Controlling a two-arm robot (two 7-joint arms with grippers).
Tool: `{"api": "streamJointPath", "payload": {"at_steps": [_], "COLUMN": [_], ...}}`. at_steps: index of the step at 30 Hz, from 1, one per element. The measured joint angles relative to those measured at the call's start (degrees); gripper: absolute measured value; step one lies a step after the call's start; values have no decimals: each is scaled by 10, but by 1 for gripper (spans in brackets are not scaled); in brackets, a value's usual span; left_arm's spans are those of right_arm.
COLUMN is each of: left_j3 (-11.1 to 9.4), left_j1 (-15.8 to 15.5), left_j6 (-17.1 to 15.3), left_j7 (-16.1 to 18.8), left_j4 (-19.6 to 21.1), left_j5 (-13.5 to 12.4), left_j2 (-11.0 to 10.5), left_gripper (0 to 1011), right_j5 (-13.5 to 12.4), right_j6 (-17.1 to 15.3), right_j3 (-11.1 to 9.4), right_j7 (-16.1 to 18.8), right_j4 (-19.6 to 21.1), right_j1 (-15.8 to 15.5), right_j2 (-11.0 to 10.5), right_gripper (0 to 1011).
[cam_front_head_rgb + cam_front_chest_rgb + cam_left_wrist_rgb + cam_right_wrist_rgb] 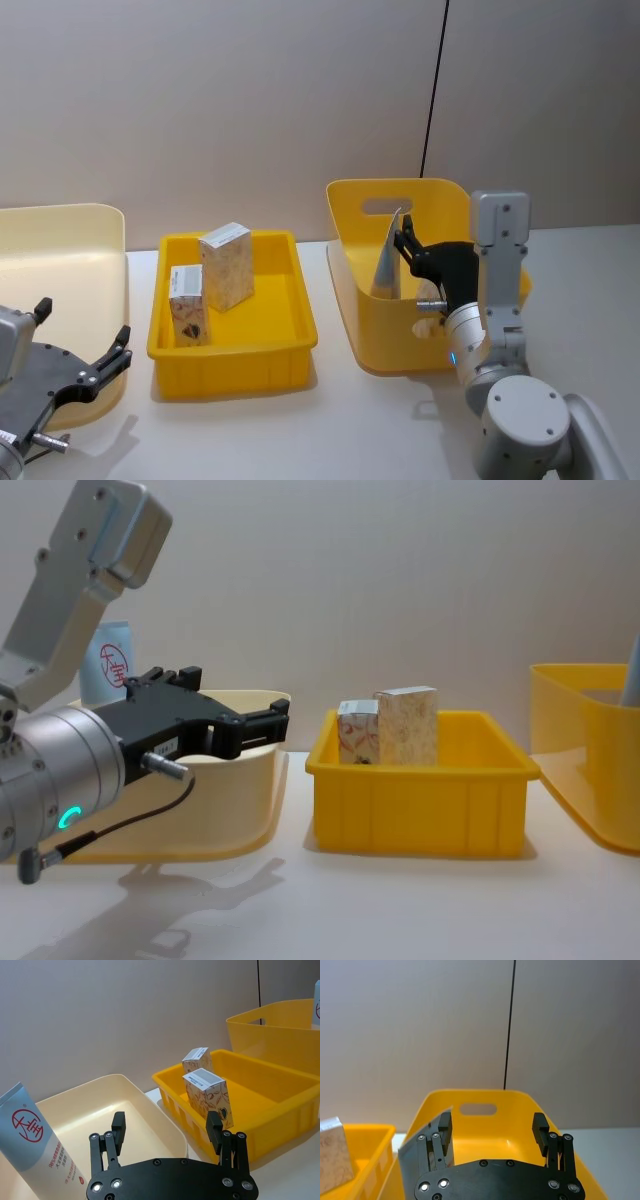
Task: Bimanual collaborative sorting of washing and personal care products
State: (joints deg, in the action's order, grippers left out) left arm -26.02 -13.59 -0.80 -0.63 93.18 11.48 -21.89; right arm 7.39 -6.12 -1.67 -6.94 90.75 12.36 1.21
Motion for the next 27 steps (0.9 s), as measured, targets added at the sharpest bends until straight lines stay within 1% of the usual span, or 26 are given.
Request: {"api": "streamJointPath", "payload": {"at_steps": [4, 6, 7, 13, 19, 23, 26, 27], "left_j3": [0, 0, 0, 0, 0, 0, 0, 0], "left_j1": [0, 0, 0, 0, 0, 0, 0, 0], "left_j6": [0, 0, 0, 0, 0, 0, 0, 0], "left_j7": [0, 0, 0, 0, 0, 0, 0, 0], "left_j4": [0, 0, 0, 0, 0, 0, 0, 0], "left_j5": [0, 0, 0, 0, 0, 0, 0, 0], "left_j2": [0, 0, 0, 0, 0, 0, 0, 0], "left_gripper": [1003, 1003, 1003, 1003, 1003, 1003, 1003, 1003], "right_j5": [-1, -2, -2, -5, -7, -16, -29, -38], "right_j6": [36, 46, 58, 87, 88, 86, 84, 82], "right_j3": [0, 0, 0, -1, 0, 6, 14, 20], "right_j7": [4, 5, 7, 12, 13, 17, 22, 26], "right_j4": [4, 7, 10, 19, 20, 23, 28, 31], "right_j1": [-4, -6, -8, -15, -17, -21, -27, -32], "right_j2": [-1, -1, -1, -2, -4, -12, -23, -31], "right_gripper": [1001, 1001, 1001, 1001, 1001, 1001, 1001, 1001]}}
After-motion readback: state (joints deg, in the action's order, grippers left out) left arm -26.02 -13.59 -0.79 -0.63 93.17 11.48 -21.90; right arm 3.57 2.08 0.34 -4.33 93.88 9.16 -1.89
